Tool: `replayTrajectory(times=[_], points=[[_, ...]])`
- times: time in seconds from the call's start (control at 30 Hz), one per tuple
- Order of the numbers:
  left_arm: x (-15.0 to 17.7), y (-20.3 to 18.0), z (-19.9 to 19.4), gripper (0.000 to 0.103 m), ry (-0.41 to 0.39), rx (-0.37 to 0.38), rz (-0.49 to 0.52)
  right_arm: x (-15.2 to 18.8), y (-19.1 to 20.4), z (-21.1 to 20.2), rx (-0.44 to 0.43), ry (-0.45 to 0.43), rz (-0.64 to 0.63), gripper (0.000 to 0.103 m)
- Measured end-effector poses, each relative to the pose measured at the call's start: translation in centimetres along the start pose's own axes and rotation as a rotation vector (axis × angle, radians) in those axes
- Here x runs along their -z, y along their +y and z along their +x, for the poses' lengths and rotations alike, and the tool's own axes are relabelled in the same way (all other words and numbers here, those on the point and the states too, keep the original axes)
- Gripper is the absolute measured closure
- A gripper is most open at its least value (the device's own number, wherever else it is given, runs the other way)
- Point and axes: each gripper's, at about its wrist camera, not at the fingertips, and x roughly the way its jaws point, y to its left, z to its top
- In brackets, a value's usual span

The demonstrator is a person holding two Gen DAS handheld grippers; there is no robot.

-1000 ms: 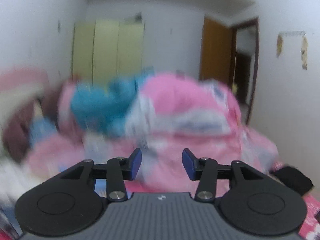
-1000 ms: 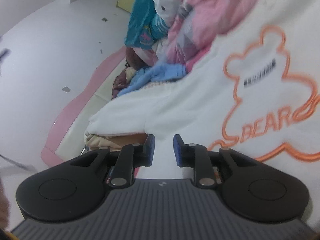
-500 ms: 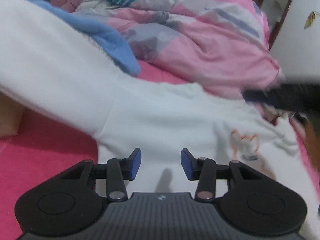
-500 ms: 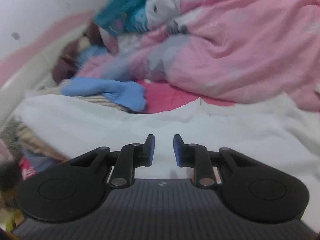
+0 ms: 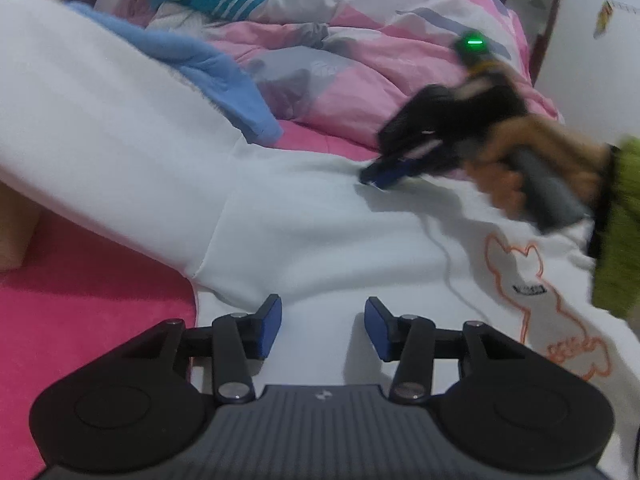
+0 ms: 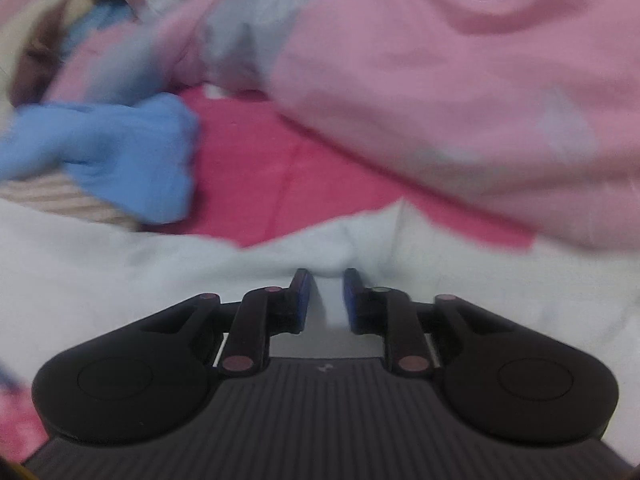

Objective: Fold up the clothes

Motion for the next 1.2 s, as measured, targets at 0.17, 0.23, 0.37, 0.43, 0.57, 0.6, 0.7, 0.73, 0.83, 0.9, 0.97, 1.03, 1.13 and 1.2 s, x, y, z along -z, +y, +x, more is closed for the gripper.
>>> replayTrajectory(times=[0.17, 0.23, 0.37, 0.43, 0.57, 0.6, 0.7, 0.73, 0.83, 0.9, 0.97, 1.03, 1.13, 1.2], points=[[0.0, 0.1, -0.2, 0.053, -0.008, -0.002, -0.009, -2.2, -0.2, 0.7, 0.027, -0.099, 0.028, 0.094], [0.0, 0.2, -0.3, 0.050, -0.011, -0.003, -0.012, -2.3, -0.1, -0.5, 0.026, -0.125, 0.038, 0.092], [0.0, 0.3, -0.4, 0.047, -0.017, -0.004, -0.019, -1.1, 1.7, -4.2, -0.045, -0.132, -0.042, 0.089], [0.0, 0.3, -0.5, 0.047, -0.020, -0.005, -0.022, -0.2, 3.3, -4.6, -0.103, -0.075, -0.107, 0.089], [0.0, 0.4, -0.6, 0.047, -0.025, -0.011, -0.024, 0.4, 6.3, -0.8, -0.124, 0.000, -0.154, 0.091], [0.1, 0.3, -0.6, 0.047, -0.027, -0.014, -0.020, 0.0, 6.6, 0.4, -0.110, -0.018, -0.146, 0.095], [0.2, 0.3, -0.7, 0.047, -0.030, -0.012, -0.012, -1.0, 7.5, 3.6, -0.074, -0.066, -0.106, 0.098], [0.2, 0.4, -0.7, 0.047, -0.029, -0.009, -0.016, -1.4, 7.3, 3.6, -0.073, -0.066, -0.068, 0.098], [0.2, 0.6, -0.8, 0.047, -0.028, -0.006, -0.026, -1.7, 7.4, 2.0, -0.090, -0.057, -0.040, 0.093], [0.2, 0.6, -0.7, 0.047, -0.027, -0.010, -0.028, -1.0, 8.0, 0.2, -0.134, -0.046, -0.085, 0.093], [0.2, 0.6, -0.7, 0.047, -0.027, -0.012, -0.028, -0.4, 8.7, -1.1, -0.170, -0.031, -0.131, 0.093], [0.2, 0.6, -0.7, 0.047, -0.027, -0.014, -0.027, 0.0, 10.0, -0.5, -0.172, 0.000, -0.184, 0.093], [0.2, 0.5, -0.6, 0.047, -0.027, -0.016, -0.027, 0.3, 11.8, 1.1, -0.181, 0.031, -0.244, 0.093], [0.2, 0.5, -0.6, 0.047, -0.028, -0.018, -0.026, 0.1, 12.4, 2.6, -0.171, 0.015, -0.252, 0.095]])
